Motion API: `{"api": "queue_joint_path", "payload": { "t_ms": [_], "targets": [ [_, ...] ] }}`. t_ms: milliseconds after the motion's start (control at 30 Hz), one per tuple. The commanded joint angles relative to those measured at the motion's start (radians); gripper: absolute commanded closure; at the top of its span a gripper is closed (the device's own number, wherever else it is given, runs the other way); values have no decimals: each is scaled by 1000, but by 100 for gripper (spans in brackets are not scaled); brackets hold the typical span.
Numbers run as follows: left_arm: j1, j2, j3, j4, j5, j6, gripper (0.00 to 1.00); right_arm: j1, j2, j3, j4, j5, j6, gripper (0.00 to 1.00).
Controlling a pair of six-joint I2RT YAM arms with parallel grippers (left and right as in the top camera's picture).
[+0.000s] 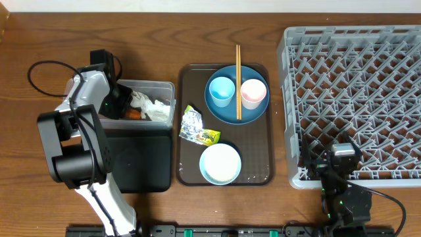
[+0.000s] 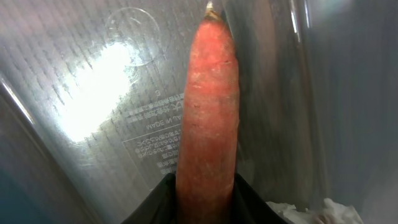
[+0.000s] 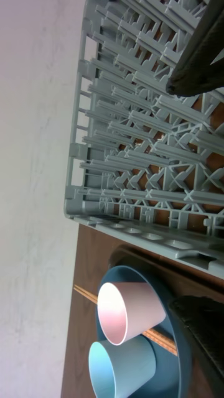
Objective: Sort waste into correct bins and load items into the dishwasher rack
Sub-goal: 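Lift the orange carrot out of the clear bin with the left gripper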
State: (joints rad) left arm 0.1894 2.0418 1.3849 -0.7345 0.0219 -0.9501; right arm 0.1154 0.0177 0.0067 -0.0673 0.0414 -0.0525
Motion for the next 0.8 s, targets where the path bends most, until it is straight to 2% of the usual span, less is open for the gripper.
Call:
{"api": "queue_joint_path", "payload": {
  "t_ms": [0,267,633,767],
  "targets": [
    [4,-3,-2,0,-14,7,75,-6,-2,-1,-4,7,-5,1],
    [4,-59,56,-19,-4,15,76,-6,-2,-1,-4,7,-5,1],
    [4,-333,65,-35,-3,14,76,-6,-2,-1,-4,7,-5,1],
    [4,-437,65,-99,22,15,76,-6,-2,-1,-4,7,-5,1]
  ]
}}
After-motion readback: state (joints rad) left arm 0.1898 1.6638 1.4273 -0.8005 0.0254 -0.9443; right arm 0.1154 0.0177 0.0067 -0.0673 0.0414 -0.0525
